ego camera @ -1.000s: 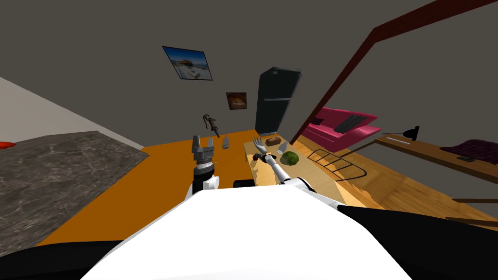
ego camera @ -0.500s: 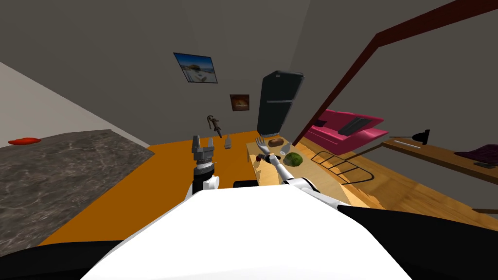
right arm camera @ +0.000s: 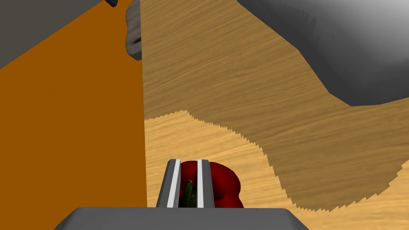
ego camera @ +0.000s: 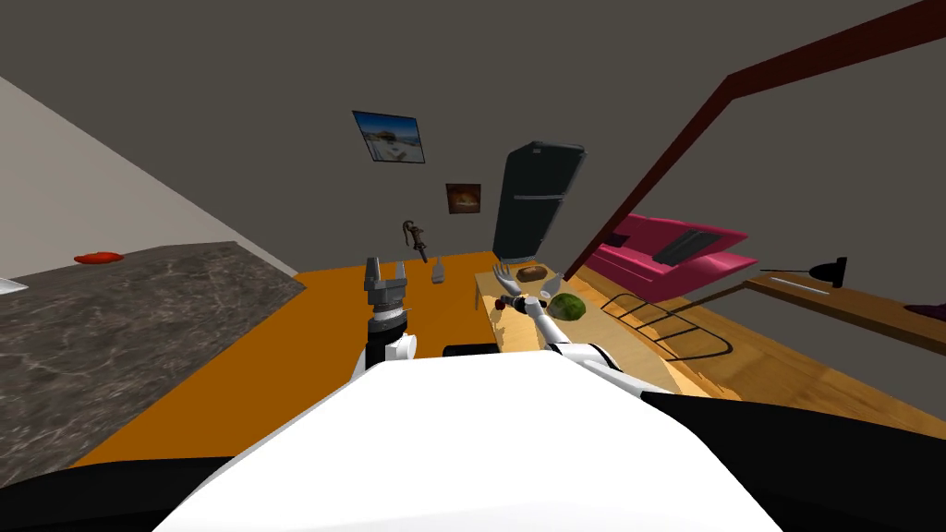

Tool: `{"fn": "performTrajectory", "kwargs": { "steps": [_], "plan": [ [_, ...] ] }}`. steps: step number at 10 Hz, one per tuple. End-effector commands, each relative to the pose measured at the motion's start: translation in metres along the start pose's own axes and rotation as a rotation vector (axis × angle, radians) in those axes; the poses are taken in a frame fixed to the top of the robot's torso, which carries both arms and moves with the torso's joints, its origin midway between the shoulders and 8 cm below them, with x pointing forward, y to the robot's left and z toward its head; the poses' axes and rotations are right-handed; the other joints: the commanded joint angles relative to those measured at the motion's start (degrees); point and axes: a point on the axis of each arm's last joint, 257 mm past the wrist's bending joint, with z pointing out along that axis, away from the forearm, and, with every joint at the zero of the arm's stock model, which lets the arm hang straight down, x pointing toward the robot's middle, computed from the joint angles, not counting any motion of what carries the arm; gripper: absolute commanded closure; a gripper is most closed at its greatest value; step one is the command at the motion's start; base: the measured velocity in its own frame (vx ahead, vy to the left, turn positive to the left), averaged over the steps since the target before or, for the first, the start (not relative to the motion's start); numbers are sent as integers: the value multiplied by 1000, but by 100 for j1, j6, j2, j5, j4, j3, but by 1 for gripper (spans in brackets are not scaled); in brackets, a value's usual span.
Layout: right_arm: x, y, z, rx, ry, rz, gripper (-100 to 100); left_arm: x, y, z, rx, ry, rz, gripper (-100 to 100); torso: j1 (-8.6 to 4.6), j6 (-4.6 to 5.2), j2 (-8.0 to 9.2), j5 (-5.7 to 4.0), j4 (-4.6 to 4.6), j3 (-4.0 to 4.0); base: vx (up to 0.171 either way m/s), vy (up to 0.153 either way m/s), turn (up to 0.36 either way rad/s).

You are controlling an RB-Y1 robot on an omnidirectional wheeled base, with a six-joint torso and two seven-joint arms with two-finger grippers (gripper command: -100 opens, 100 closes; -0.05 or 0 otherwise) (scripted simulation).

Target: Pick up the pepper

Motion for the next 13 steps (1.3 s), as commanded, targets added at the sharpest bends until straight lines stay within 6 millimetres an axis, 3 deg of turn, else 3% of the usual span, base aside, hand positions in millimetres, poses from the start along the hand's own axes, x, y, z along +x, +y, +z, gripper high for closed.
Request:
{"fn": "performTrajectory", "kwargs": {
  "steps": [1,2,3,4,6,7,9,10,12,13],
  "plan": [
    [0,8,-3,-1,-2,2,100,0,0,0,0,0,0,0,0,0,0,0,0,0,-4,39,-28],
    [-2,34,-18,-10,-14,30,100,0,0,0,0,0,0,0,-14,1,-2,-3,0,-1,10,109,114],
    [4,38,-21,-11,1,23,100,0,0,0,0,0,0,0,1,-1,-10,-2,-3,-7,10,107,55],
    [3,61,-36,-20,-5,40,100,0,0,0,0,0,0,0,2,0,-13,-1,-5,-9,22,128,139],
    [9,64,-40,-16,11,29,100,0,0,0,0,0,0,0,-2,1,-16,-8,-15,-15,9,63,8],
    [10,84,-57,-18,11,52,100,0,0,0,0,0,0,0,-18,0,-12,-11,-13,-13,6,97,102],
    [15,87,-61,-16,29,40,100,0,0,0,0,0,0,0,1,-3,-10,-8,-11,-11,0,76,35],
    [17,105,-79,-13,35,63,100,0,0,0,0,0,0,0,-12,-3,-10,-9,-11,-10,14,92,146],
    [23,108,-82,-14,54,47,100,0,0,0,0,0,0,0,-1,-4,-16,-7,-10,-13,16,68,13],
    [27,125,-102,-9,69,61,100,0,0,0,0,0,0,0,-13,-1,-13,-9,-11,-12,6,113,119]
  ]
}}
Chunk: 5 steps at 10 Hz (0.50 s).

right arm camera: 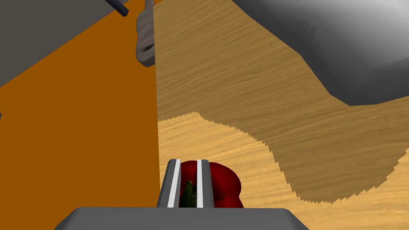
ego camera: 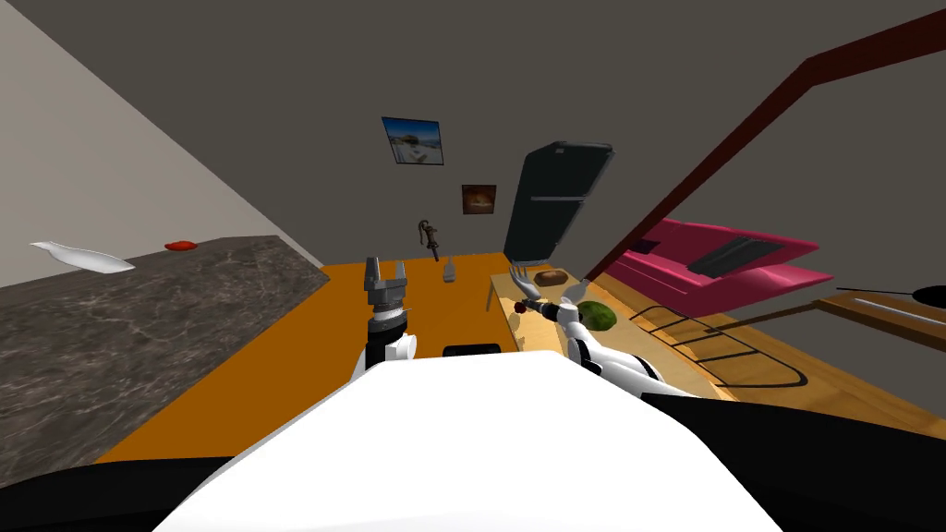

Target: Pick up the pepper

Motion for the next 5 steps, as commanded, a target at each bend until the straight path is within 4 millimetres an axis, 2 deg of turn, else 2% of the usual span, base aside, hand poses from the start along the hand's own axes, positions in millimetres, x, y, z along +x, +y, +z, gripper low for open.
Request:
{"fn": "performTrajectory", "kwargs": {
  "steps": [1,2,3,5],
  "plan": [
    [7,10,-13,8,24,-6,100,0,0,0,0,0,0,0,0,0,0,0,0,0,10,103,49],
    [14,25,-31,8,42,-2,100,0,0,0,0,0,0,0,-1,3,1,3,1,1,32,115,108],
    [20,26,-36,17,64,-9,100,0,0,0,0,0,0,0,3,1,-4,4,2,-1,30,94,45],
    [20,24,-33,16,61,-11,100,0,0,0,0,0,0,0,-13,0,3,0,3,3,3,30,2]
  ]
}}
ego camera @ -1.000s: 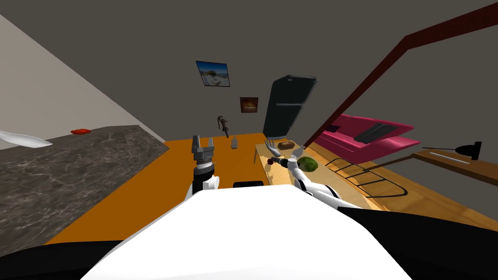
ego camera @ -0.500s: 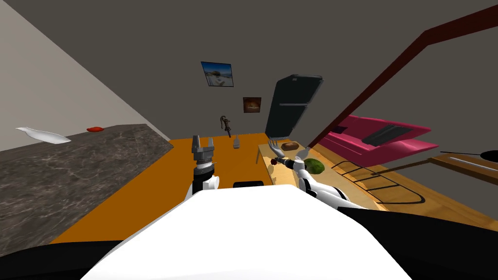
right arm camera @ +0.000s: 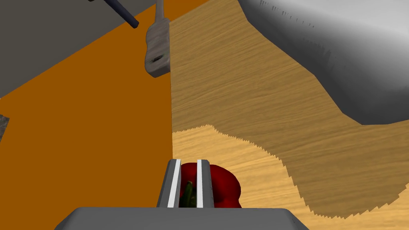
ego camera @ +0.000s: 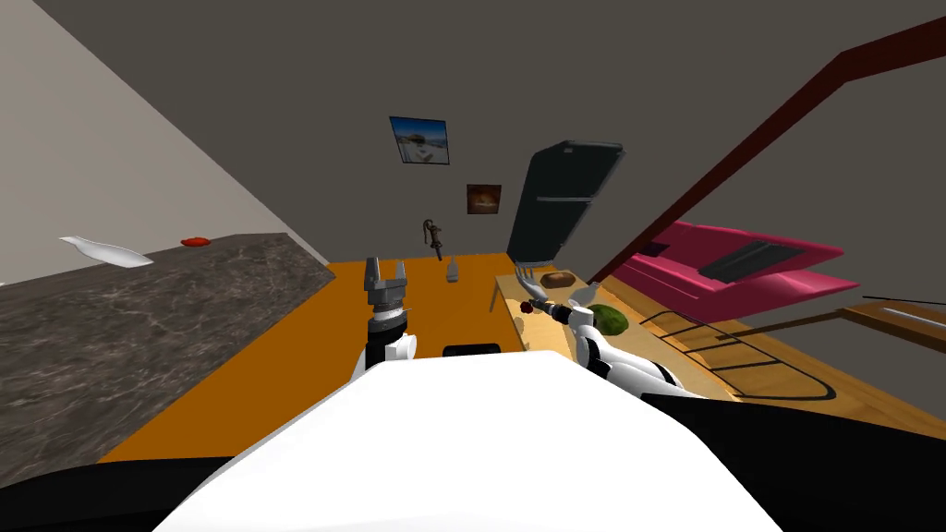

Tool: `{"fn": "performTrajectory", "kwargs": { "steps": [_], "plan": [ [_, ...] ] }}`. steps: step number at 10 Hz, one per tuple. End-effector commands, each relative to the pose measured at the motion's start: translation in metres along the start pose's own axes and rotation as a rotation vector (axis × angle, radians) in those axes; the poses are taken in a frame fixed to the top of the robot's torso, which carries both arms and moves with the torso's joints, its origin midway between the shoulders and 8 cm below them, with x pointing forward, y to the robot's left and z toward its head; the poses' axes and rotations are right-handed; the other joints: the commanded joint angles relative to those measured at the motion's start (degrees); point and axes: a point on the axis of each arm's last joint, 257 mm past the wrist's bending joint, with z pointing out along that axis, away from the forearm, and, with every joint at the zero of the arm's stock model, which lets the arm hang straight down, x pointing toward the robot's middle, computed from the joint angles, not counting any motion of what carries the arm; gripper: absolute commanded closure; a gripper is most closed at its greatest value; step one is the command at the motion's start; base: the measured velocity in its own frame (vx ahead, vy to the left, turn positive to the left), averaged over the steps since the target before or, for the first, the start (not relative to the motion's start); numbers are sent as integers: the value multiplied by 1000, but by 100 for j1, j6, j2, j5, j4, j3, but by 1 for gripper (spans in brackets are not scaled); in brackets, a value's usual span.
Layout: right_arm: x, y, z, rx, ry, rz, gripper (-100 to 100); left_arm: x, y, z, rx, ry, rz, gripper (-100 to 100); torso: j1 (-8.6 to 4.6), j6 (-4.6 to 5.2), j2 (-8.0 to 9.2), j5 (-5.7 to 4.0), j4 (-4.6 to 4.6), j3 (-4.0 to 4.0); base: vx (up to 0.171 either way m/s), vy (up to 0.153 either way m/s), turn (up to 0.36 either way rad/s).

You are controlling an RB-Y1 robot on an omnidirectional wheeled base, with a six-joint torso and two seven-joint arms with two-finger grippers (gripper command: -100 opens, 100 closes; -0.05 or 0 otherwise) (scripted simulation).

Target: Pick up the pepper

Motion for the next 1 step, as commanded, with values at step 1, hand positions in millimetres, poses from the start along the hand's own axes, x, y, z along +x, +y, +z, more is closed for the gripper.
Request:
{"fn": "performTrajectory", "kwargs": {
  "steps": [1],
  "plan": [
    [0,0,0,0,0,0,0,0,0,0,0,0,0,0,0,0,0,0,0,0,0,0,0]
  ]
}}
